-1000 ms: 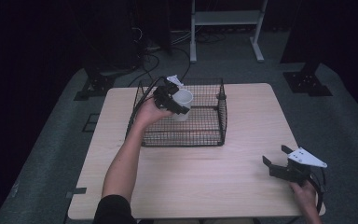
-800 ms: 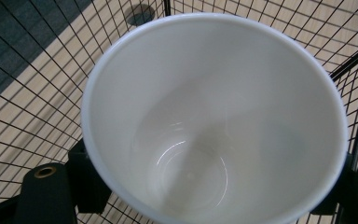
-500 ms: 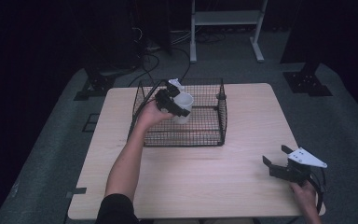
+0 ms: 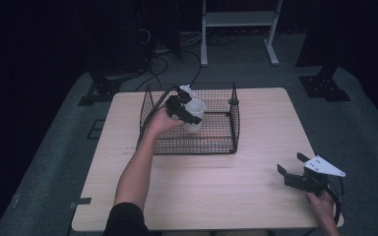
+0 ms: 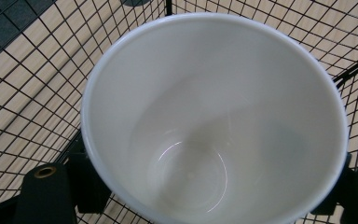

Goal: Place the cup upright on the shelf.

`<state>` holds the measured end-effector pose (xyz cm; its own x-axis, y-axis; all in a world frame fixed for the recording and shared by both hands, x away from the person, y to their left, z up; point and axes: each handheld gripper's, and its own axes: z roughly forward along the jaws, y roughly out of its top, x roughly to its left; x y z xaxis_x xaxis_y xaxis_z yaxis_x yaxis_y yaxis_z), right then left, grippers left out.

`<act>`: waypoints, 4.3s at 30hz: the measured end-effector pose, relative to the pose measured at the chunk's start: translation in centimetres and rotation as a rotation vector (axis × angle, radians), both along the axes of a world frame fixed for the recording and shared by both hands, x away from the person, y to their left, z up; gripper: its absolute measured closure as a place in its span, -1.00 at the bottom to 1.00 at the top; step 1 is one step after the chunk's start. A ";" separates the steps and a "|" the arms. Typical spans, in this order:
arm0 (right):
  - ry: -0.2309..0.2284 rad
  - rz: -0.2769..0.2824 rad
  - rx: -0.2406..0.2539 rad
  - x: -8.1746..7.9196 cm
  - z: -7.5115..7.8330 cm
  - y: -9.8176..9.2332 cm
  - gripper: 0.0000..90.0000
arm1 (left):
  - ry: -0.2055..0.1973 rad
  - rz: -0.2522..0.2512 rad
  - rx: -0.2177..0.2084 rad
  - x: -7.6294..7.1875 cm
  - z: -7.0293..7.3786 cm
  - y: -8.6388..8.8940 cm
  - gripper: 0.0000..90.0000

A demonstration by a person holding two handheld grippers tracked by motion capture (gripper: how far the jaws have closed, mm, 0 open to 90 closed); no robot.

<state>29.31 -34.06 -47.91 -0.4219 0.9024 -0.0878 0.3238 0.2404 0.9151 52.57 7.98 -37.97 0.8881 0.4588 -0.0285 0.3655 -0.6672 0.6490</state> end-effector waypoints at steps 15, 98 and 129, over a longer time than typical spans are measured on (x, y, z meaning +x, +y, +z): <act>-0.001 0.001 -0.001 0.0 0.0 0.0 -0.71 | 0.027 0.000 0.008 0.6 -1.0 -0.5 -0.53; 0.001 -0.003 0.001 0.0 0.0 0.0 -0.71 | -0.018 0.025 -0.019 -2.1 0.8 2.1 -0.85; 0.005 0.000 -0.001 0.0 0.0 0.0 -0.71 | -0.107 0.048 -0.032 -6.4 3.5 4.0 -0.85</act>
<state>29.35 -34.05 -47.91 -0.4225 0.9022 -0.0863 0.3280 0.2410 0.9134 46.17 11.97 -34.44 0.8638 0.5013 0.0499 0.3240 -0.6287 0.7069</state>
